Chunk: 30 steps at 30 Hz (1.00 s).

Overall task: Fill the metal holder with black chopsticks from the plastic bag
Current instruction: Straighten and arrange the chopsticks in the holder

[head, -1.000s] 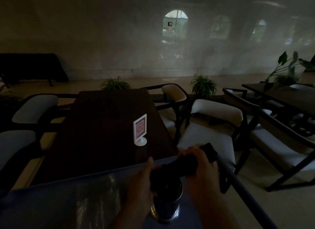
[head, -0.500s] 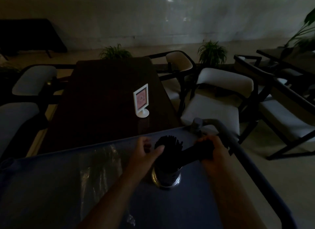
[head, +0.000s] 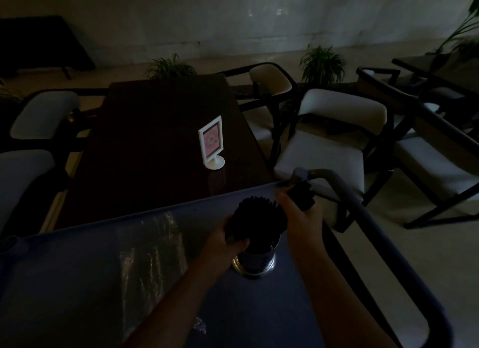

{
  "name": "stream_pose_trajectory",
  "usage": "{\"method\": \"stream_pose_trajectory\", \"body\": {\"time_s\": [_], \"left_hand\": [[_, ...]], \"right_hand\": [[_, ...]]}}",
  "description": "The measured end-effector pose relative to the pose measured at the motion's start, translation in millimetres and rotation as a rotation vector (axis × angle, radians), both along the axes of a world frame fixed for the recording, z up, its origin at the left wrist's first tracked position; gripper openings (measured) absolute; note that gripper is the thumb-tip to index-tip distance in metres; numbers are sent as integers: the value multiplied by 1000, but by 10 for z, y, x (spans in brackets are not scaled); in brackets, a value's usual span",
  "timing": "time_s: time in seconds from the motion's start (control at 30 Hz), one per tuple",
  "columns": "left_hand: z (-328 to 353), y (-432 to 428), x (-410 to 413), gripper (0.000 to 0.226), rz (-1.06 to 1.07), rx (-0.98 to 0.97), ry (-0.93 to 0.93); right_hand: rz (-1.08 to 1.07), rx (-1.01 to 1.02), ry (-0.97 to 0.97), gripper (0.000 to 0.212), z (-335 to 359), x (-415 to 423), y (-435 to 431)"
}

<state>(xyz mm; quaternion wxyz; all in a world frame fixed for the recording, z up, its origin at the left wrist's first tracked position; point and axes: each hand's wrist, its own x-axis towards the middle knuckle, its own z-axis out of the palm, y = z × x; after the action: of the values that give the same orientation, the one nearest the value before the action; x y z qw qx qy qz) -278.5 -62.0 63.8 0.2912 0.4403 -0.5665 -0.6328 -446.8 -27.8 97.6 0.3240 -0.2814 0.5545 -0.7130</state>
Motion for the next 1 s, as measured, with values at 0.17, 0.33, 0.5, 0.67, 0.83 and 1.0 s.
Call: {"method": "stream_pose_trajectory", "body": {"time_s": [0.17,0.33,0.5,0.67,0.83,1.0], "left_hand": [[-5,2,31,46,-43,0,6],[-44,18,49,44,-49,19,-6],[-49,3,23,48,-37,13,-29],[5,18,-16,69,-77,-38,-34],[16,42,-54,64,10,-114,-33],[-5,66,-93,40,111,-128,-30]], "right_hand": [[87,47,147,37,-156,105,4],[126,54,147,44,-350,135,36],[176,200,244,52,-401,157,58],[339,338,278,30,-444,91,60],[390,338,211,39,-407,70,57],[368,275,132,43,-402,75,156]]}}
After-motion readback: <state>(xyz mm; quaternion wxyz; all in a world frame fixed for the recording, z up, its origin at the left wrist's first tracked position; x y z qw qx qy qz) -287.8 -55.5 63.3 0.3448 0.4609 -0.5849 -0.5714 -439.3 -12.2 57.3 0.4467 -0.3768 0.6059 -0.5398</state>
